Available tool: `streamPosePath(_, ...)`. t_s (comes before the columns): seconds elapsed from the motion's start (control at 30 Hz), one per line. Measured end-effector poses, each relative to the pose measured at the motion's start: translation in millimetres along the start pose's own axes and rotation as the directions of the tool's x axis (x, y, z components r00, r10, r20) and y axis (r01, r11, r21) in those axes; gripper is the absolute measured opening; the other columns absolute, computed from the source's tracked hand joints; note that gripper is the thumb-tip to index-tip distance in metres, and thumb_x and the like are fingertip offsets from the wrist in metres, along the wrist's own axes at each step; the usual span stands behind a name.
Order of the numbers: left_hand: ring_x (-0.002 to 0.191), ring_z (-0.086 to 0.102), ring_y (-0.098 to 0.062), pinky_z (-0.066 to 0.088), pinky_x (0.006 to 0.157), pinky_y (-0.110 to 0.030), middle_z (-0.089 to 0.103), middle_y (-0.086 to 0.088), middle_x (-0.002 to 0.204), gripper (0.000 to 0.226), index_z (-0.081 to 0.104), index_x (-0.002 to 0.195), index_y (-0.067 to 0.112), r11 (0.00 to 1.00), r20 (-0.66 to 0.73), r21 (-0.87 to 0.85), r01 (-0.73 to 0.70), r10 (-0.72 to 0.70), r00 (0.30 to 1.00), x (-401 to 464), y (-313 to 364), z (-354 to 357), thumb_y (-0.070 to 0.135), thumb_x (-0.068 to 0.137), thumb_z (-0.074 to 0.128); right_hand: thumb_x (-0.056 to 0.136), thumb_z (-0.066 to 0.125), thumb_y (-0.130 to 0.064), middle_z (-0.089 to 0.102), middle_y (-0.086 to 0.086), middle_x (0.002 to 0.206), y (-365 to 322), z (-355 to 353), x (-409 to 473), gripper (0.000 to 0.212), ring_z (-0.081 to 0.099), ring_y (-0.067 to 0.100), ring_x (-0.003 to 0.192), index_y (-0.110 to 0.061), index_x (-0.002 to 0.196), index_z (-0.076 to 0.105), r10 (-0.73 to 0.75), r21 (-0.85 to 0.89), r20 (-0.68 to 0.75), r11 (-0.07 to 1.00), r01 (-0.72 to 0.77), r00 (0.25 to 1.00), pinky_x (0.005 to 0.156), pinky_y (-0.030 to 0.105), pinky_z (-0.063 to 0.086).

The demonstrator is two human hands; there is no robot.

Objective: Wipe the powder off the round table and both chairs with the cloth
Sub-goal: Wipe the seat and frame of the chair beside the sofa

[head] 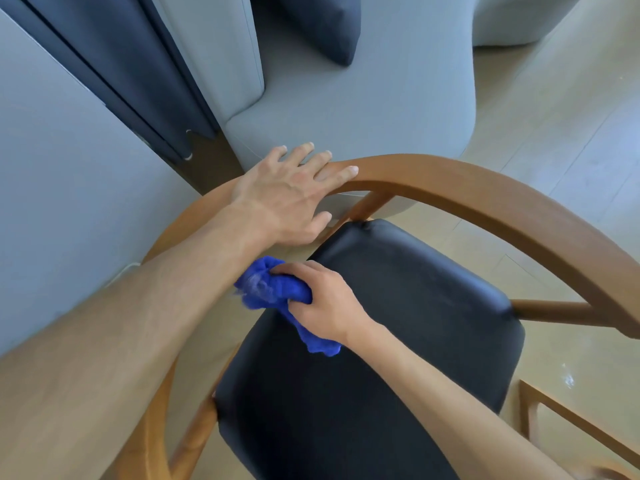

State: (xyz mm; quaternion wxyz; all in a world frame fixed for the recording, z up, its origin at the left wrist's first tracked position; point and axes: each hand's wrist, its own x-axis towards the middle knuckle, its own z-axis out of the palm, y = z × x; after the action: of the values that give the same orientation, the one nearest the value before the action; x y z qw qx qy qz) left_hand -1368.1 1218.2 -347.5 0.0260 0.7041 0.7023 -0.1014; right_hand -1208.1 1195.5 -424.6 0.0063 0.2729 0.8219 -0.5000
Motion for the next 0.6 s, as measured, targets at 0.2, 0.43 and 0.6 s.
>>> streamPosePath(0.2, 0.145, 0.018, -0.027, 0.022, 0.114, -0.046, 0.021, -0.005, 0.157, 0.069, 0.000, 0.151, 0.037, 1.000, -0.004, 0.010, -0.008, 0.008, 1.000, 0.8, 0.0, -2.0, 0.053, 0.092, 0.034, 0.088, 0.051, -0.058, 0.024, 0.006, 0.155, 47.7, -11.7, -5.7, 0.060, 0.035, 0.031, 0.124, -0.034, 0.142, 0.041, 0.069, -0.566, 0.016, 0.823, -0.048, 0.998, 0.103, 0.042, 0.032)
streamPosePath(0.43, 0.145, 0.018, -0.028, 0.022, 0.114, -0.046, 0.022, -0.005, 0.157, 0.070, 0.001, 0.151, 0.037, 1.000, -0.003, 0.009, -0.008, 0.008, 1.000, 1.2, -0.3, -1.5, 0.053, 0.093, 0.035, 0.069, 0.067, -0.064, 0.019, 0.023, 0.156, 64.3, 36.0, -18.1, 0.088, 0.027, 0.052, 0.136, -0.028, 0.144, 0.036, -0.008, -0.792, -0.164, 0.598, -0.126, 0.986, 0.099, 0.068, 0.031)
streamPosePath(0.6, 0.145, 0.018, -0.027, 0.021, 0.114, -0.045, 0.021, -0.005, 0.157, 0.070, 0.002, 0.151, 0.037, 1.000, -0.002, 0.002, -0.006, 0.006, 1.000, 1.1, 0.2, -2.7, 0.052, 0.092, 0.036, 0.076, 0.072, -0.031, 0.035, 0.021, 0.150, 77.0, 52.5, -24.1, 0.069, 0.042, 0.047, 0.126, -0.028, 0.138, 0.042, -0.141, -0.837, -0.215, 0.537, -0.108, 0.966, 0.094, 0.061, 0.039)
